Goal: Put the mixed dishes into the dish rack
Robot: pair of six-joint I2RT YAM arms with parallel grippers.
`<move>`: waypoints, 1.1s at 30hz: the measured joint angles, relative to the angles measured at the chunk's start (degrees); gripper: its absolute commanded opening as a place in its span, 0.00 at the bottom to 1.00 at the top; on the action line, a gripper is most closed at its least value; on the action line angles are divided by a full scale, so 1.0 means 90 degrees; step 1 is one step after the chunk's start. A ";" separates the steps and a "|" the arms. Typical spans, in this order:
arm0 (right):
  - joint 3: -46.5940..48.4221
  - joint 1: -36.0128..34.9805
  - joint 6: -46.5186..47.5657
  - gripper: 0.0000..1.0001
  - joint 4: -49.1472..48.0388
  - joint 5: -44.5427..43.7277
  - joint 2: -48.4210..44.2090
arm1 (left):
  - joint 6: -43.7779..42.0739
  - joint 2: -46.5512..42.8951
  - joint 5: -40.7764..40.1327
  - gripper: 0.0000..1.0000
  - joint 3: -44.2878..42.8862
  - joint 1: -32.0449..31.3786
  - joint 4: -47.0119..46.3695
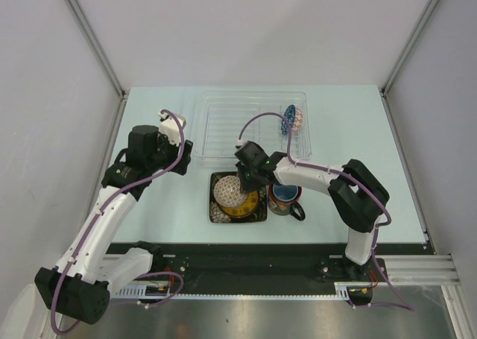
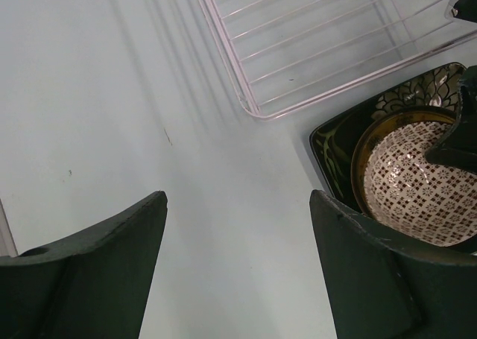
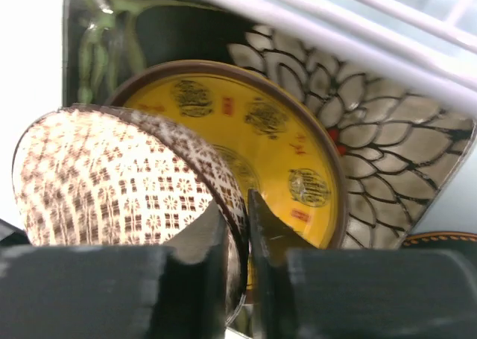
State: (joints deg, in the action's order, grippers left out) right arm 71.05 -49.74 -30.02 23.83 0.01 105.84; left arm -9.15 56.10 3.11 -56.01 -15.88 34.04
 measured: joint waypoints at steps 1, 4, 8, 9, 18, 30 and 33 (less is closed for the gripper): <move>0.0010 0.0000 0.0002 0.00 -0.0063 -0.0017 -0.0017 | 0.0000 0.0000 0.0000 0.82 0.0000 0.0000 0.0000; 0.0000 -0.0032 0.0015 0.00 -0.0083 -0.0117 -0.0029 | 0.0000 -0.0002 0.0000 0.82 0.0000 0.0000 -0.0002; -0.0029 -0.0044 0.0177 0.00 0.0080 -0.0359 -0.0216 | 0.0000 -0.0002 0.0000 0.82 0.0000 0.0000 -0.0002; -0.0053 -0.0044 0.0228 0.00 0.0189 -0.0454 -0.0338 | 0.0000 -0.0002 0.0000 0.82 0.0000 0.0000 -0.0002; 0.1105 -0.0046 0.1171 0.00 0.1574 -0.2125 -0.1610 | 0.0002 -0.0002 0.0002 0.82 0.0000 0.0000 -0.0002; 0.2939 0.0236 0.2732 0.00 0.2385 -0.7072 -0.0175 | 0.0002 -0.0010 0.0005 0.82 0.0000 0.0000 -0.0002; 0.2917 0.0435 0.2871 0.00 0.2574 -0.7354 0.0333 | 0.0000 -0.0039 0.0005 0.82 0.0002 0.0000 -0.0002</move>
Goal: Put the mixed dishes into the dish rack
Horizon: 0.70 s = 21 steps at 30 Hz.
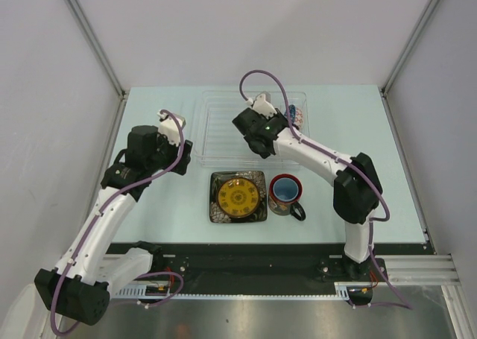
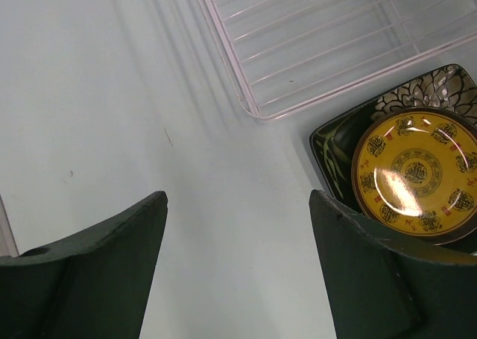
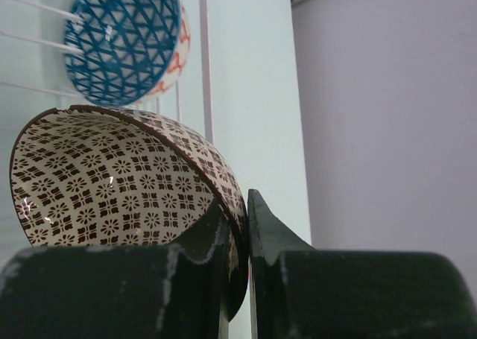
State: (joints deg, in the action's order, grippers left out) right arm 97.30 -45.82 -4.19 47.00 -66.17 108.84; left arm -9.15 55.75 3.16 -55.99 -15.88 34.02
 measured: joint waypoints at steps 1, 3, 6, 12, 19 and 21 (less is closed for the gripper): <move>-0.0015 0.0058 0.0017 0.00 0.0075 -0.0053 0.0126 | 0.0000 -0.0007 0.0000 0.82 0.0005 0.0000 -0.0002; -0.0049 0.0216 0.0029 0.00 0.0165 -0.0080 0.0160 | 0.0000 -0.0024 0.0000 0.82 0.0017 0.0000 -0.0002; -0.0051 0.0403 0.0083 0.00 0.0214 -0.0248 0.0160 | 0.0002 -0.0032 0.0002 0.82 0.0051 0.0000 -0.0010; -0.0053 0.0678 0.0304 0.00 0.0206 -0.0408 0.0172 | 0.0002 -0.0029 0.0002 0.82 0.0080 0.0000 -0.0007; -0.0095 0.0687 0.0287 0.00 0.0177 -0.0330 0.0578 | 0.0000 -0.0029 0.0002 0.82 0.0080 0.0000 -0.0010; -0.0121 0.0687 0.0257 0.00 0.0192 -0.0282 0.0753 | 0.0000 -0.0032 0.0002 0.82 0.0080 0.0000 -0.0012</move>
State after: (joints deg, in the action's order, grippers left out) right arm 96.20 -39.64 -1.87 48.73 -68.71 115.61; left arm -9.15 55.46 3.18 -55.27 -15.88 33.91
